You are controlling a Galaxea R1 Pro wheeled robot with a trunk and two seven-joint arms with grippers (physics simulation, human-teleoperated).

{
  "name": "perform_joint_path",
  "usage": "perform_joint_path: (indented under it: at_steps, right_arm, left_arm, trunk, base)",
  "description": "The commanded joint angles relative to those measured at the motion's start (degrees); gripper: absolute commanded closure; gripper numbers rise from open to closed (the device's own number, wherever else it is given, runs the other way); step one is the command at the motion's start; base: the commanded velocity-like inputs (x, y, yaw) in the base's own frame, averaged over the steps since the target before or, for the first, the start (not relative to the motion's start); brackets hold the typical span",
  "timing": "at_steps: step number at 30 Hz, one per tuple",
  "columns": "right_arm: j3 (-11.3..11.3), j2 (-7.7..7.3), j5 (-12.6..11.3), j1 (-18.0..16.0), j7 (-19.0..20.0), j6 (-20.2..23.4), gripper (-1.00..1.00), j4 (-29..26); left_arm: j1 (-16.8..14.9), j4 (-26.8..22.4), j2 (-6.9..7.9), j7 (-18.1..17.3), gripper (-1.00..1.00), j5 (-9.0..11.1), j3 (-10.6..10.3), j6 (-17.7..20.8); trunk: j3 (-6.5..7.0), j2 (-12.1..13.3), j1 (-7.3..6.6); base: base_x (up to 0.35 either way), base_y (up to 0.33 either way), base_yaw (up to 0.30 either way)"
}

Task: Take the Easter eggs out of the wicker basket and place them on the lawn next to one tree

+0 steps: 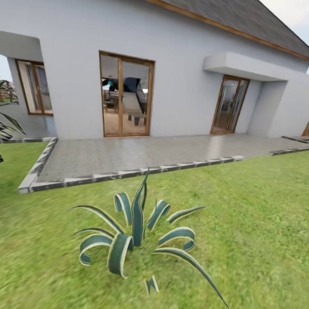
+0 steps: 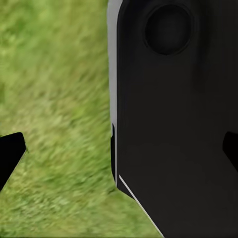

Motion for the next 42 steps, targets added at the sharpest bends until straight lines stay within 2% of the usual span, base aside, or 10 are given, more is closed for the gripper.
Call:
perform_joint_path:
  at_steps: [1, 42]
  right_arm:
    - [0.0, 0.00, -0.1, -0.1, 0.0, -0.1, -1.00, 0.1]
    - [0.0, 0.00, -0.2, -0.1, 0.0, 0.0, -1.00, 0.1]
  left_arm:
    - [0.0, -0.1, 0.01, 0.0, -1.00, 0.0, 0.0, 0.0]
    - [0.0, -0.1, 0.01, 0.0, -1.00, 0.0, 0.1, 0.0]
  trunk:
    - [-0.04, 0.0, 0.00]
    - [-0.04, 0.0, 0.00]
  base:
    - [0.000, 0.000, -0.294]
    - [-0.015, 0.004, -0.294]
